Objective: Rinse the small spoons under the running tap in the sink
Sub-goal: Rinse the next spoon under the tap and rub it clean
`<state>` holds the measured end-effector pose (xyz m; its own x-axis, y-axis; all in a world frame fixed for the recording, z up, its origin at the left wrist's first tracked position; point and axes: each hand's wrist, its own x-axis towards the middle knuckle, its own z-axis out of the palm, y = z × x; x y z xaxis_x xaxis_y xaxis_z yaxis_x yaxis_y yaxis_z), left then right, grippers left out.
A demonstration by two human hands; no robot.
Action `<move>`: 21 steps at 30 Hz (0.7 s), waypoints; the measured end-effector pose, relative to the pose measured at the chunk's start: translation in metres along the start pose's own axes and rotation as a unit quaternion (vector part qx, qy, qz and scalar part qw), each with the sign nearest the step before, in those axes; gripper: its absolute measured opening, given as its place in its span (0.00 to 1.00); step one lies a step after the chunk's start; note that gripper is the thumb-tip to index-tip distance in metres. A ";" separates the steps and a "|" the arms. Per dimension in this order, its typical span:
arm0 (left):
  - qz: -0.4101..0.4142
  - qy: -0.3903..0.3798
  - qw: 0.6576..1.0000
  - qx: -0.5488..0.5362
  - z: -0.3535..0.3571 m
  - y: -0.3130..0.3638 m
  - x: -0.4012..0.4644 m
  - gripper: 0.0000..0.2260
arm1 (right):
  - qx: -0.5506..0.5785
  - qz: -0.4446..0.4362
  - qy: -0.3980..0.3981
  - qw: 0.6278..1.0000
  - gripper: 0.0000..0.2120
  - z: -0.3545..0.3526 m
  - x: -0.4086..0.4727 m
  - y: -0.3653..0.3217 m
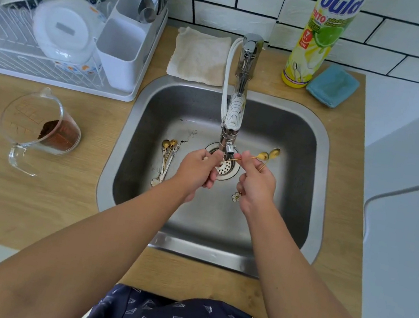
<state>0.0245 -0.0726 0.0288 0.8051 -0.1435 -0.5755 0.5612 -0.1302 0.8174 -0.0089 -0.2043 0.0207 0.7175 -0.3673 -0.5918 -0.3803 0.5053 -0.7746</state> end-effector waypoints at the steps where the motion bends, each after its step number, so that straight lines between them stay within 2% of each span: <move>1: 0.002 0.005 1.000 -0.011 0.000 0.001 0.000 0.13 | -0.002 -0.002 0.000 1.000 0.18 0.001 -0.001 0.000; 6: -0.010 -0.084 0.996 0.015 0.002 0.007 -0.003 0.06 | 0.010 -0.008 0.019 1.000 0.16 -0.005 0.003 -0.006; 8: -0.039 -0.112 0.992 -0.040 0.002 0.010 -0.005 0.07 | 0.017 -0.007 0.019 1.000 0.12 -0.006 0.003 -0.007; 10: -0.055 -0.131 0.985 -0.100 0.000 0.012 -0.007 0.10 | 0.011 -0.010 0.020 1.000 0.13 -0.007 0.003 -0.008; 13: -0.055 -0.115 0.986 -0.103 0.000 0.010 -0.009 0.11 | 0.008 -0.013 0.015 1.000 0.18 -0.006 0.002 -0.008; 17: -0.032 -0.021 0.996 -0.076 0.005 0.008 -0.001 0.09 | 0.014 0.000 0.004 1.000 0.18 -0.001 0.000 -0.004; 19: -0.047 -0.028 0.992 -0.111 0.006 0.009 0.000 0.08 | 0.030 0.006 -0.007 1.000 0.18 -0.003 0.001 -0.003; 21: -0.086 -0.072 0.979 -0.170 0.004 0.010 -0.001 0.08 | 0.055 0.004 -0.036 0.998 0.13 -0.005 0.003 -0.005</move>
<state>0.0283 -0.0778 0.0378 0.6717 -0.2887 -0.6822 0.7370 0.1665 0.6551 -0.0077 -0.2123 0.0215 0.7563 -0.3071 -0.5777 -0.3229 0.5929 -0.7377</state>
